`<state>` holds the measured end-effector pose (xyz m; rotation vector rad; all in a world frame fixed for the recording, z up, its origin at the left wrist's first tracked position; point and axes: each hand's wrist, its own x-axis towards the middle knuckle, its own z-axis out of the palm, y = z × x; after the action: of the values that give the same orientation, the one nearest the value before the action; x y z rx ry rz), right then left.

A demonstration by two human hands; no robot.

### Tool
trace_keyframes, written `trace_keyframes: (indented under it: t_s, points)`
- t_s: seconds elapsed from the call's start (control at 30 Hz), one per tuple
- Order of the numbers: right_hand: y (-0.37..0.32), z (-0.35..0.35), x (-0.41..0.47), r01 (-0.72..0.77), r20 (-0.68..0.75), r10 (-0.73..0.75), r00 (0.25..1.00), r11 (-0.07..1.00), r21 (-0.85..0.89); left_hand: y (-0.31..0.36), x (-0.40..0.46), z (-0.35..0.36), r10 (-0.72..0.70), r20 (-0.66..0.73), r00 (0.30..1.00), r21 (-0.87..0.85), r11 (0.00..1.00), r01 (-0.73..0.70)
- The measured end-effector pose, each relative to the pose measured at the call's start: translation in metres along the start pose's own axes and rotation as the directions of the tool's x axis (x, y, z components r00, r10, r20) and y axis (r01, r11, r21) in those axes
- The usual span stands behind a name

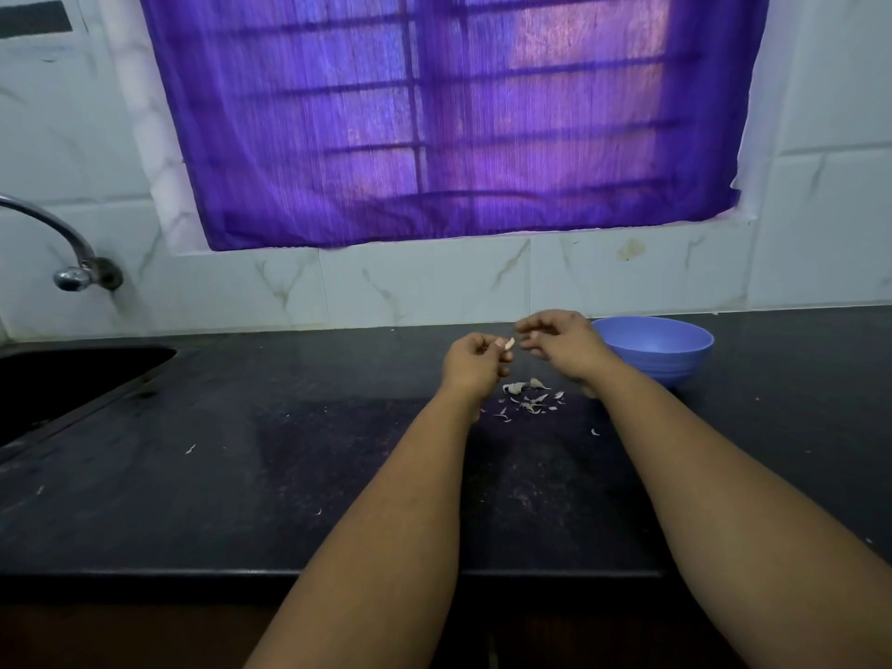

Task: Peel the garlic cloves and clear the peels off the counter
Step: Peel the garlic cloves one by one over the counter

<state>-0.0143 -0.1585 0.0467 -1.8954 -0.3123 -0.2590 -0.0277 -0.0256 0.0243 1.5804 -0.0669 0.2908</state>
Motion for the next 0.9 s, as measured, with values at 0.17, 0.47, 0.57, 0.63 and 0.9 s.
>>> trace_keyframes:
  t_s: [0.17,0.47,0.57,0.63,0.9]
  points:
    - [0.003,0.0008,-0.0025,0.09,0.1,-0.099,0.99,0.992,0.089,0.0032,-0.002,-0.0036,-0.024,0.023,0.999,-0.043,0.999,0.025]
    - [0.0034,-0.0046,-0.0007,-0.024,0.008,0.023,1.0,0.963,0.267,0.0052,-0.0071,-0.0026,0.068,0.074,0.995,-0.123,0.991,-0.058]
    - [0.0022,-0.0049,-0.0023,0.018,-0.014,-0.015,1.0,0.976,0.217,0.0046,-0.0065,-0.0038,0.065,0.061,0.996,-0.099,0.993,-0.059]
    - [0.0027,-0.0048,-0.0033,0.045,-0.018,-0.043,0.999,0.981,0.188,0.0052,-0.0061,-0.0049,0.062,0.05,0.997,-0.097,0.994,-0.057]
    - [0.0044,-0.0027,-0.0013,0.091,-0.088,-0.079,0.993,0.987,0.136,0.0065,-0.0079,-0.0047,0.108,0.033,0.994,-0.118,0.988,-0.103]
